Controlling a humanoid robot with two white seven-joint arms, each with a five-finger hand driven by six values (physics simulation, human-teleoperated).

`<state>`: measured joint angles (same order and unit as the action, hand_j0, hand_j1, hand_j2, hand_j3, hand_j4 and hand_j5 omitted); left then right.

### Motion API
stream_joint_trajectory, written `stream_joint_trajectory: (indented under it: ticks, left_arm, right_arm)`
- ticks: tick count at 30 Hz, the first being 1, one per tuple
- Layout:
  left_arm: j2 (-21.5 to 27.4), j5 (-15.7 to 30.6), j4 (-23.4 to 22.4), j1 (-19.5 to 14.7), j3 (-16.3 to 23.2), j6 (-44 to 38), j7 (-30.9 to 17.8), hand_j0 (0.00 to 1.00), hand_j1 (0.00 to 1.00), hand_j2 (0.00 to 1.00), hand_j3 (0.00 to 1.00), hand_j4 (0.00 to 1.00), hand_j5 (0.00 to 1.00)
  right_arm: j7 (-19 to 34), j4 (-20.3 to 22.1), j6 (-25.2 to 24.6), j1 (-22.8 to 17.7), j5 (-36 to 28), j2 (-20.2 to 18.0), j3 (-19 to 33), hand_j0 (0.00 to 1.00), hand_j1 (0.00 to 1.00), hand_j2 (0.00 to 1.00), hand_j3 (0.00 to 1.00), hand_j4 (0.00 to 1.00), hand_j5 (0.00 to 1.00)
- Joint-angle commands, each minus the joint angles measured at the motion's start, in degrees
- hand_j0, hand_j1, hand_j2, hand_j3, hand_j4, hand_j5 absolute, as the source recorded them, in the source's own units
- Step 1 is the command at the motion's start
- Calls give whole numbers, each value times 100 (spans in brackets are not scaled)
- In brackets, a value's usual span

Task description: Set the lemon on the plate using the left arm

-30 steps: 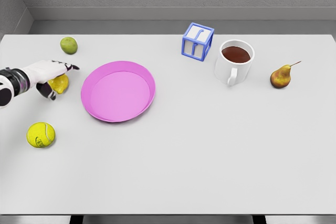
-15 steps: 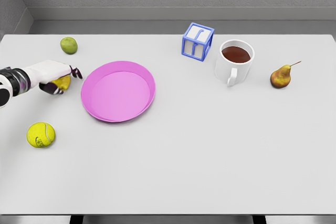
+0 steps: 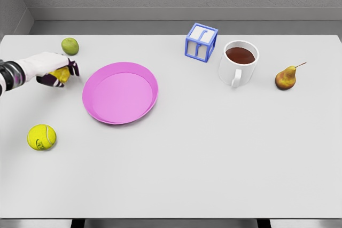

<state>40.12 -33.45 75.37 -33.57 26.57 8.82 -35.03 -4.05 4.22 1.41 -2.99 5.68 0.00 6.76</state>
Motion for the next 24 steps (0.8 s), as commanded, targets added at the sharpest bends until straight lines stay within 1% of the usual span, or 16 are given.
stream_joint_trajectory:
  ticks: [1, 7, 8, 10, 12, 13, 16, 24]
  left_arm:
    - [83, 14, -4, 0, -91, -3, 3, 54, 54, 54, 54, 54, 54]
    - [66, 93, 13, -44, -135, 6, 3, 55, 55, 55, 55, 55, 55]
    - [66, 190, 13, -53, -135, 6, 3, 55, 55, 55, 55, 55, 55]
    - [66, 243, 83, -88, -135, 15, 3, 55, 55, 55, 55, 55, 55]
    - [66, 515, 189, -97, -135, 243, 3, 56, 56, 56, 56, 56, 56]
    - [66, 568, 189, -105, -135, 279, 3, 56, 56, 56, 56, 56, 56]
    - [22, 586, 198, -114, -135, 296, 3, 56, 56, 56, 56, 56, 56]
    - [22, 594, 505, -105, -135, 296, 3, 56, 56, 56, 56, 56, 56]
  right_arm:
    - [0, 0, 0, 0, 3, 0, 1, 100, 100, 100, 100, 100, 100]
    - [0, 0, 0, 0, -6, 0, 1, 100, 100, 100, 100, 100, 100]
    - [0, 0, 0, -9, 3, 0, 1, 100, 100, 100, 100, 100, 100]
    - [0, 0, 0, 0, -6, 0, 1, 100, 100, 100, 100, 100, 100]
    - [0, 0, 0, 0, 3, 0, 1, 100, 100, 100, 100, 100, 100]
    - [0, 0, 0, 0, 3, 0, 1, 100, 100, 100, 100, 100, 100]
    - [0, 0, 0, 0, 3, 0, 1, 100, 100, 100, 100, 100, 100]
    - [0, 0, 0, 0, 3, 0, 1, 100, 100, 100, 100, 100, 100]
